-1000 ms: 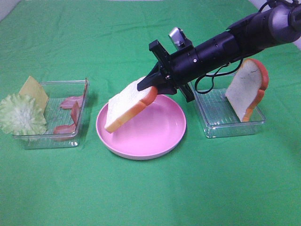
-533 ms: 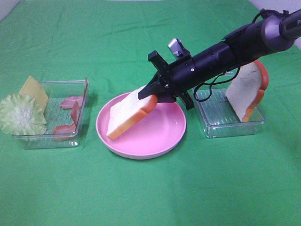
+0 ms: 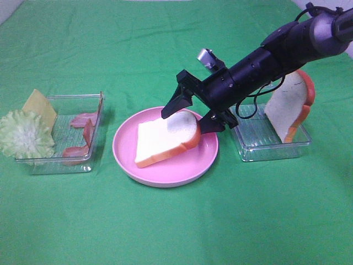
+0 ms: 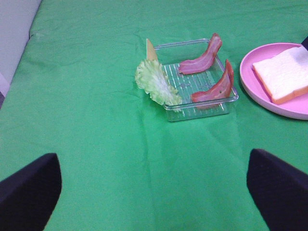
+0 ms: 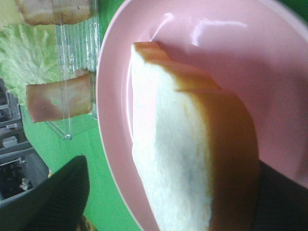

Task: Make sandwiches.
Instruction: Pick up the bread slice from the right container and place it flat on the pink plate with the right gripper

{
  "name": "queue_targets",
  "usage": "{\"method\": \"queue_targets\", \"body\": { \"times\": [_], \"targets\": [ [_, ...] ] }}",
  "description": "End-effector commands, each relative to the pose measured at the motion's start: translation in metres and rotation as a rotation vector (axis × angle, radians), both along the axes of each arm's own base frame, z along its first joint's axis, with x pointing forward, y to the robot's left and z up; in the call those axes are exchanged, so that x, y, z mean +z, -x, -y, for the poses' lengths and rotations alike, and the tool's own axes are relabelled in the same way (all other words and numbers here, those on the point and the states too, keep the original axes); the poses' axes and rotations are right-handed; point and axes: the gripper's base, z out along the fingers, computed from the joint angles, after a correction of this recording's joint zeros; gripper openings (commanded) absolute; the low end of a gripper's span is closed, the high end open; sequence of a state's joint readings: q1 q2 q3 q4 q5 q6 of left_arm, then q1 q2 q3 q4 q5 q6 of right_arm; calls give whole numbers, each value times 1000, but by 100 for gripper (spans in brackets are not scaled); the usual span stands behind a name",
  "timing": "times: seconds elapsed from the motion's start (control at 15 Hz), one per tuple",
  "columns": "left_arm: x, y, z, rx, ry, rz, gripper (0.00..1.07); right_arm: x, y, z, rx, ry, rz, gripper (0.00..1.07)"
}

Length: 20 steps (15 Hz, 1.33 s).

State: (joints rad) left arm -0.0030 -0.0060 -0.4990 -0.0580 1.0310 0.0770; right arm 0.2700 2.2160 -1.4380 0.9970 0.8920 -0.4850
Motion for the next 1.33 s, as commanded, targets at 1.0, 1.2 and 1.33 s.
{"method": "queue_targets", "body": {
  "times": [1.0,1.2,1.33],
  "targets": [
    [-1,3,1,-8,8,12,102,27,18,-12,162,85,70,81],
    [-1,3,1,-8,8,12,102,27,19,-14,178,109,87,81],
    [-1,3,1,-8,8,12,102,32,16,-9,207,183,112,81]
  ]
}}
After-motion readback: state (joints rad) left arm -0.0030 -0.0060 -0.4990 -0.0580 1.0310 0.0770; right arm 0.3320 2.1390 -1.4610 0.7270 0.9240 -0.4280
